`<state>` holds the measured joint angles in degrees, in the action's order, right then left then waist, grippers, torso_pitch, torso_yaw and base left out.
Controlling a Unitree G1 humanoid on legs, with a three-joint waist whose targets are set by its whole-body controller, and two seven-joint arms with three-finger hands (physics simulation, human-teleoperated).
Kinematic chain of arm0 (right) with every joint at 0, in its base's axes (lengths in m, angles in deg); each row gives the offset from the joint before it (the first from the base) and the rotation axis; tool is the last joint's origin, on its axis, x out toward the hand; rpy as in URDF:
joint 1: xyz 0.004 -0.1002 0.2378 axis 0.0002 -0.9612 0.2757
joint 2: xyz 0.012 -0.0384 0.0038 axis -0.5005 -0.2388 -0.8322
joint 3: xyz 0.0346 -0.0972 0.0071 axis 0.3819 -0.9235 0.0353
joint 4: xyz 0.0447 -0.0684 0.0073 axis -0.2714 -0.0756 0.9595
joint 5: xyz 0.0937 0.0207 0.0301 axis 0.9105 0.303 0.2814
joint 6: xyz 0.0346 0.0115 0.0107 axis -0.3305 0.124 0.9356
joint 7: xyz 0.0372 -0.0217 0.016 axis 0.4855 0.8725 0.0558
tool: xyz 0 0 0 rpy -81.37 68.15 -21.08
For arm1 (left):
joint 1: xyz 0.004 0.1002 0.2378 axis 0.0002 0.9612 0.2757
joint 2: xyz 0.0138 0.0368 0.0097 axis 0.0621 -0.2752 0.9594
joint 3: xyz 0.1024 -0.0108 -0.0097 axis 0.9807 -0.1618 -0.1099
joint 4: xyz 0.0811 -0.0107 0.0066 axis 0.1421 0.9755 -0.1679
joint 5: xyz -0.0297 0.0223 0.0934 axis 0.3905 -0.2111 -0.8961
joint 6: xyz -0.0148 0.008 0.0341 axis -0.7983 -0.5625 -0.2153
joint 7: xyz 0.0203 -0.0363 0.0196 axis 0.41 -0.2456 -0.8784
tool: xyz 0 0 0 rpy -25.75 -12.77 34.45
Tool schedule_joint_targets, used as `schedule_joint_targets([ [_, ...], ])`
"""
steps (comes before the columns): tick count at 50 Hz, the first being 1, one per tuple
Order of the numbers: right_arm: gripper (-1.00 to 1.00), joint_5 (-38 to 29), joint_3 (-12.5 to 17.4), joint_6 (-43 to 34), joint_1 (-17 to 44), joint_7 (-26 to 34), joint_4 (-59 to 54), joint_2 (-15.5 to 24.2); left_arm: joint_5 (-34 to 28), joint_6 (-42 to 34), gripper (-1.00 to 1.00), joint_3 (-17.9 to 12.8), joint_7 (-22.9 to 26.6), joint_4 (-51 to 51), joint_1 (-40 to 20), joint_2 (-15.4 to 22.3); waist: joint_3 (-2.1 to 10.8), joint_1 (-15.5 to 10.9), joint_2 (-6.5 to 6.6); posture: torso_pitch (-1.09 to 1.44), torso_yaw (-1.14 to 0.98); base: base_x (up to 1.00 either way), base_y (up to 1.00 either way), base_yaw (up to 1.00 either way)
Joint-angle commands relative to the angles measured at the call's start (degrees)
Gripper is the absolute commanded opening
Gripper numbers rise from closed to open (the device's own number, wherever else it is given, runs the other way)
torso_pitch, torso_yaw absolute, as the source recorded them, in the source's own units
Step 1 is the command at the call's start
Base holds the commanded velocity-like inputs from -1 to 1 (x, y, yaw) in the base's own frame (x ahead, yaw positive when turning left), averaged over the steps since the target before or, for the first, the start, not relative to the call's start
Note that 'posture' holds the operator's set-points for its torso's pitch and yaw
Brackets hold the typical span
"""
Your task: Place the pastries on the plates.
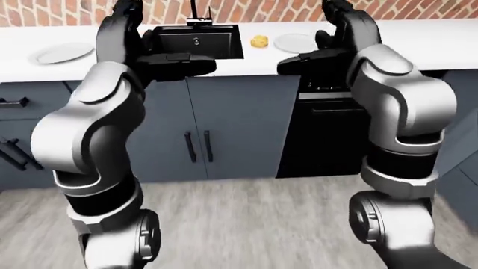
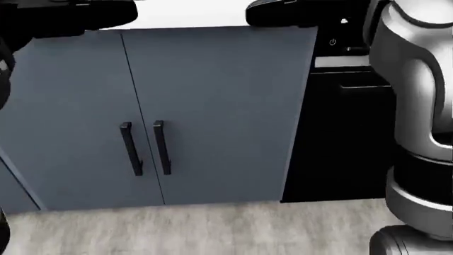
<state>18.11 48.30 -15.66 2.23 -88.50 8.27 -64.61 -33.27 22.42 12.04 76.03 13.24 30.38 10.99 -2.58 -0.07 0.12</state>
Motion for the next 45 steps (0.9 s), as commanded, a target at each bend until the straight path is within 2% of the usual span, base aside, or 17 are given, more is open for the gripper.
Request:
schedule_joint_targets([
  [1,1.00,0.7,0.3,2.4,4.8,0.0,-2.3,1.3,1.9,0.7,1.00,-0.2,-1.0,1.0,-4.8,1.6,1.36,0.0,0.16,0.00,0.00,0.00,0.00,0.00],
  [5,1.00,1.8,0.7,4.9,12.0,0.0,-11.4,3.3,3.2,1.9,1.00,-0.2,-1.7,10.3,-12.1,4.4,0.92,0.1,0.22,0.00,0.00,0.00,0.00,0.00],
  [7,1.00,2.3,0.8,6.2,14.7,0.2,-15.2,4.2,3.4,2.6,1.00,0.8,-1.9,12.9,-14.2,5.4,0.89,0.0,0.28,0.00,0.00,0.00,0.00,0.00],
  [10,1.00,2.7,0.6,6.8,15.5,0.1,-16.6,4.6,3.3,3.3,1.00,1.4,-1.9,14.7,-15.5,5.9,0.74,0.0,0.30,0.00,0.00,0.00,0.00,0.00],
  [11,1.00,2.3,0.0,8.5,19.3,1.0,-21.8,5.7,2.7,3.7,1.00,2.5,-1.4,18.0,-18.1,6.4,0.65,0.0,0.28,0.00,0.00,0.00,0.00,0.00],
  [14,1.00,1.6,-0.6,11.0,22.7,2.2,-27.7,6.5,1.9,5.0,1.00,3.0,-0.7,21.5,-19.9,6.3,0.74,0.1,0.29,0.00,0.00,0.00,0.00,0.00],
  [45,1.00,2.6,0.2,10.5,21.4,2.1,-25.9,6.3,1.3,5.7,1.00,2.4,-0.4,22.5,-20.4,6.0,0.54,0.2,0.08,0.00,0.00,0.00,0.00,0.00],
])
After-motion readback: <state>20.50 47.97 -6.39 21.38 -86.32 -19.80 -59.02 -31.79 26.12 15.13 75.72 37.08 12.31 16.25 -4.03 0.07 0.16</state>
